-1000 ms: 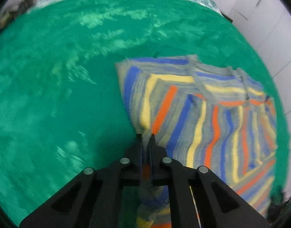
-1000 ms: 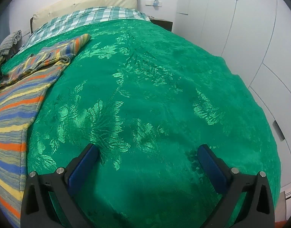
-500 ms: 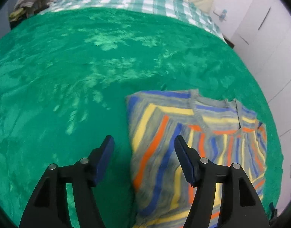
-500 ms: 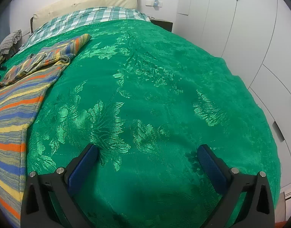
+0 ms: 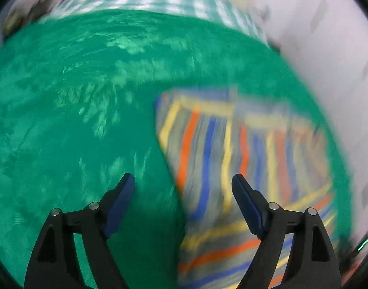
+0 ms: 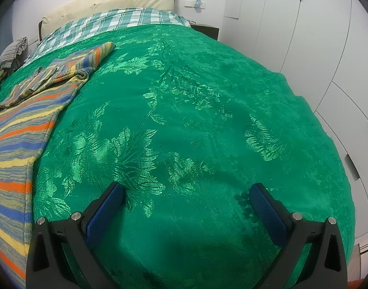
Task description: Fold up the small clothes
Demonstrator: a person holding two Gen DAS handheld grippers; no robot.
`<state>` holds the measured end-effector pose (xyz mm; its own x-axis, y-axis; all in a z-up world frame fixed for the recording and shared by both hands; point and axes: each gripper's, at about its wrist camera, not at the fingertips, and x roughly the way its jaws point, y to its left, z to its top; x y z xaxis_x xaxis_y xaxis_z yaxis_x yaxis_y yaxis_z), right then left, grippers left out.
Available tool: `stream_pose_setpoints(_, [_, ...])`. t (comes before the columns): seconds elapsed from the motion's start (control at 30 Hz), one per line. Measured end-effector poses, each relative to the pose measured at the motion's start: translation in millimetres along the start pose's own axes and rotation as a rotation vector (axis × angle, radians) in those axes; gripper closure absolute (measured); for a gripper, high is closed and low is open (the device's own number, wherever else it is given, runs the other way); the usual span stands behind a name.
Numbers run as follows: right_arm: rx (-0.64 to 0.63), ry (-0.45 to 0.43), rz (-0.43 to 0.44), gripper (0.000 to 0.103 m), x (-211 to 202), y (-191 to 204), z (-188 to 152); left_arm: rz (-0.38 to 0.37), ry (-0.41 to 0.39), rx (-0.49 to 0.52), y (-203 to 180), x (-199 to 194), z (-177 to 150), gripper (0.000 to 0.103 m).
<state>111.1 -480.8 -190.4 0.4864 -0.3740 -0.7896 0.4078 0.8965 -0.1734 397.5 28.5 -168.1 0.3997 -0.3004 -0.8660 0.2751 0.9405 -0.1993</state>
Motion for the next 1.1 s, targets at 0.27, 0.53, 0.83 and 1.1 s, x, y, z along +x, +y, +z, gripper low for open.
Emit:
stream_pose_setpoints(0.27, [0.002, 0.0, 0.004, 0.0, 0, -1, 0, 0.018, -0.061, -0.199, 25, -50, -53, 0.018])
stream_pose_setpoints(0.53, [-0.002, -0.003, 0.0, 0.0, 1, -2, 1, 0.047, -0.142, -0.096, -10, -154, -165, 0.013])
stream_pose_setpoints(0.83, [0.002, -0.005, 0.004, 0.0, -1, -5, 1, 0.124, -0.152, -0.133, -27, -160, -232, 0.007])
stream_pose_setpoints(1.1, [0.01, -0.014, 0.013, 0.0, -5, -8, -3, 0.197, -0.147, -0.161, -10, -148, -255, 0.007])
